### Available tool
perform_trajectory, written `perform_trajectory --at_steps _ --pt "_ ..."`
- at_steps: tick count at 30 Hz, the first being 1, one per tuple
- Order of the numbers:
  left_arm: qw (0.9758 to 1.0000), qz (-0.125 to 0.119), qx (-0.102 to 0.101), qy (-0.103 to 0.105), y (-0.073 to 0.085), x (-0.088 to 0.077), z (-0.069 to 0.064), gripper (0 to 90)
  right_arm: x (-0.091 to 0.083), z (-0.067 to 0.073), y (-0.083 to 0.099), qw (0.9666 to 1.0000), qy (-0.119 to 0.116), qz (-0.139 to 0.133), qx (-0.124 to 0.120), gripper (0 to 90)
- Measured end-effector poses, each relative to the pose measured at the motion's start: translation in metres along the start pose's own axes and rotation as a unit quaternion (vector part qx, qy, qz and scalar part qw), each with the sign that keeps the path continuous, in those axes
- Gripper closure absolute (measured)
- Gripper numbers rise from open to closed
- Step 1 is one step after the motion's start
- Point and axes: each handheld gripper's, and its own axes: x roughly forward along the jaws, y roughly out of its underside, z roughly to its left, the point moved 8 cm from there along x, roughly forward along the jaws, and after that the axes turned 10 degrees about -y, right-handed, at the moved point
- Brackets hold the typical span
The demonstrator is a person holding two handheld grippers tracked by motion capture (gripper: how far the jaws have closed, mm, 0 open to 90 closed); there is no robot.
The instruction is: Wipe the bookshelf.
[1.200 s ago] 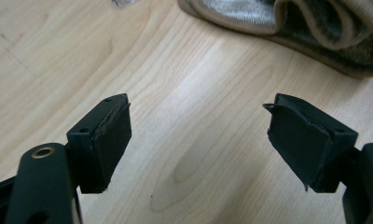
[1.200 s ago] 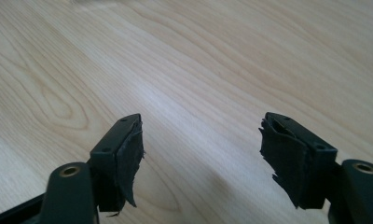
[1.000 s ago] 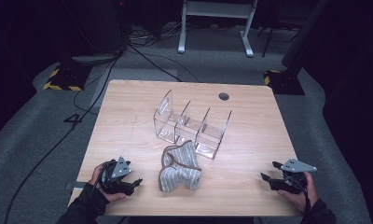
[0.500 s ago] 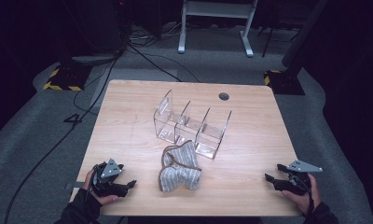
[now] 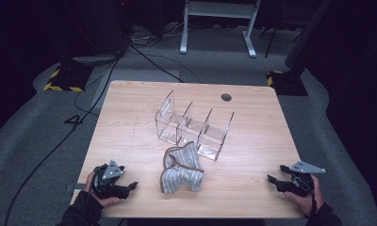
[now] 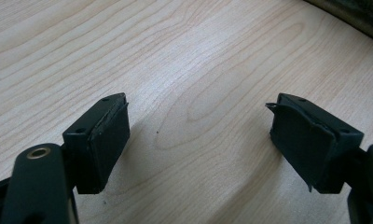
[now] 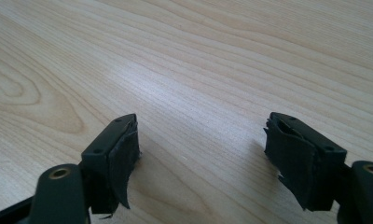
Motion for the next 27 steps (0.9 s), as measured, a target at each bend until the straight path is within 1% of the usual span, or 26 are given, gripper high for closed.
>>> perform_trajectory --at_steps 14,27 --pt "1.0 -0.001 -0.003 -0.001 -0.0005 0.0006 0.0004 19.9 0.0025 -0.0019 -0.0022 1.0 0.004 0.0 0.002 24.8" --pt "1.0 0.0 -0.003 -0.002 -0.0004 0.0006 0.001 19.9 0.0036 -0.0028 -0.0032 1.0 0.003 0.0 0.0 24.8"
